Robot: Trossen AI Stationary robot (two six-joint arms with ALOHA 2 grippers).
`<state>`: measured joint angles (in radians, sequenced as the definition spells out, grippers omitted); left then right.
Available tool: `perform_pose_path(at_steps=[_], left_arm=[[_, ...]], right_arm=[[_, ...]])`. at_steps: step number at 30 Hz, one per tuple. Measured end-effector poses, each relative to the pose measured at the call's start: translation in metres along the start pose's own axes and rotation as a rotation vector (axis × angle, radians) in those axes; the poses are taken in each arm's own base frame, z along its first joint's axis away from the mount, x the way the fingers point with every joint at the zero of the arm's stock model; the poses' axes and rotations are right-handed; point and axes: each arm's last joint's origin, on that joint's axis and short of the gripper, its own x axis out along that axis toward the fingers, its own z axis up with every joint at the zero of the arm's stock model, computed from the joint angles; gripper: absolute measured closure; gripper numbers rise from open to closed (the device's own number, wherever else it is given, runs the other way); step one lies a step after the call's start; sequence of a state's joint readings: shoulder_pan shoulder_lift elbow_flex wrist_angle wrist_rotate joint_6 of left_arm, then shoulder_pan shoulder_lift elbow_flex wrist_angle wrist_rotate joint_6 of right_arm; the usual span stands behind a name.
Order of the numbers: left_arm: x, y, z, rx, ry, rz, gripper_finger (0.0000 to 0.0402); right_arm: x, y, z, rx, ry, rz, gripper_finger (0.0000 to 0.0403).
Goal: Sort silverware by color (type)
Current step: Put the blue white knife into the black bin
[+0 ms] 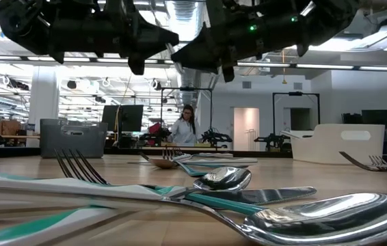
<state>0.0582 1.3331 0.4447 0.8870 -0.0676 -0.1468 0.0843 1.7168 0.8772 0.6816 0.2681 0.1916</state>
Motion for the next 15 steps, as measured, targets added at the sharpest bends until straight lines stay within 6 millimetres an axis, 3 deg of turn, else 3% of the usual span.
perform_pose_path(at_steps=[6, 15], left_arm=[[-0.027, 0.011, 0.005, 0.029, 0.173, 0.326, 0.0378], [-0.1, 0.041, 0.023, -0.051, 0.241, 0.905, 0.0377]], right_arm=[[-0.004, 0.011, 0.0, 0.019, -0.016, -0.025, 0.0272], [-0.003, 0.006, -0.002, 0.022, 0.005, -0.052, 0.0267]])
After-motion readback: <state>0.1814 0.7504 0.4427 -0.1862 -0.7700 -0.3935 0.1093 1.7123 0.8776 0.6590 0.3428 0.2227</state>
